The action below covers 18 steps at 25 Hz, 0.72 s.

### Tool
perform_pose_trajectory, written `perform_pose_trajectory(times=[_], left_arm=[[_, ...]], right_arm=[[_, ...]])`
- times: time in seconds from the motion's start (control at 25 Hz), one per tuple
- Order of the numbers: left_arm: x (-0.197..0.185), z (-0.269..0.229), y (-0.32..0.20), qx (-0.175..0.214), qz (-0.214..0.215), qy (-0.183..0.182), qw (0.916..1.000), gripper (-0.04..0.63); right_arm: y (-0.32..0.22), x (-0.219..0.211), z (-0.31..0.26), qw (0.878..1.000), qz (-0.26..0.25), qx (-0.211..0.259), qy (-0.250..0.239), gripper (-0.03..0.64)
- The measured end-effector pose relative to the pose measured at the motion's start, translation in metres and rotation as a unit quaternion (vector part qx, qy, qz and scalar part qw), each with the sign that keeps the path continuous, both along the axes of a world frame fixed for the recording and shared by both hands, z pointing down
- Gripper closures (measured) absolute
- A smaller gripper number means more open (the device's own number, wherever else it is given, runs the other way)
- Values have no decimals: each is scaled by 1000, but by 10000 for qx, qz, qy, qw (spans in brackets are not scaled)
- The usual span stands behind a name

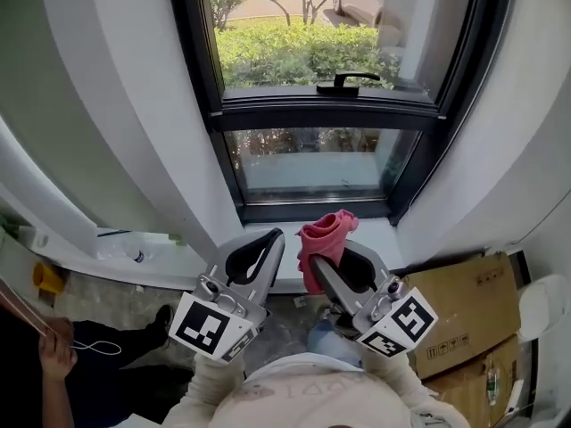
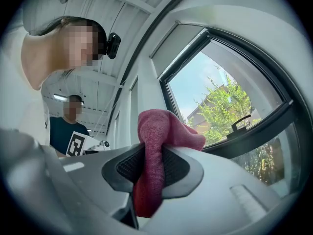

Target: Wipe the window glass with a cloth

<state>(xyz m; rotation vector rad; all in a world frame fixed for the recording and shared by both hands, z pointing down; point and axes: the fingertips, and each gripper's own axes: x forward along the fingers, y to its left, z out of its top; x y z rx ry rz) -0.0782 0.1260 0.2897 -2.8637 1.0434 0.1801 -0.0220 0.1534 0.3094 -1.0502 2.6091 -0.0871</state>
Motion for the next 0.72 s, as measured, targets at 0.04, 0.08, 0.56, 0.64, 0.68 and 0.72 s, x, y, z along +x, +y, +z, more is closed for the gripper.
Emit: perform_pose_trajectory(times=[0.04,0.08,0.56,0.64,0.68,0.72], left_arm=[[7,-4,-12,33,-34,29,10000,595],[15,-7,-24,67,-58,42,10000,595],[123,-21,-133,189,-53,-90,9998,595],[127,-17,-144,119,-93,-117,9998,595],[127,-15,-149,85,-111,-109,9998,595],[127,-14,-154,55,-127,-98,9999,595]], right_arm=[[-12,7,-3,10000,-17,31,-7,506],[-24,16,-5,10000,-29,62,-17,506],[-137,120,-12,9999,-96,50,-115,506],[-148,122,-5,9997,-131,-73,-171,506],[-152,122,-1,9996,-164,-126,-207,506],[-156,123,2,9994,-188,-175,-238,506]])
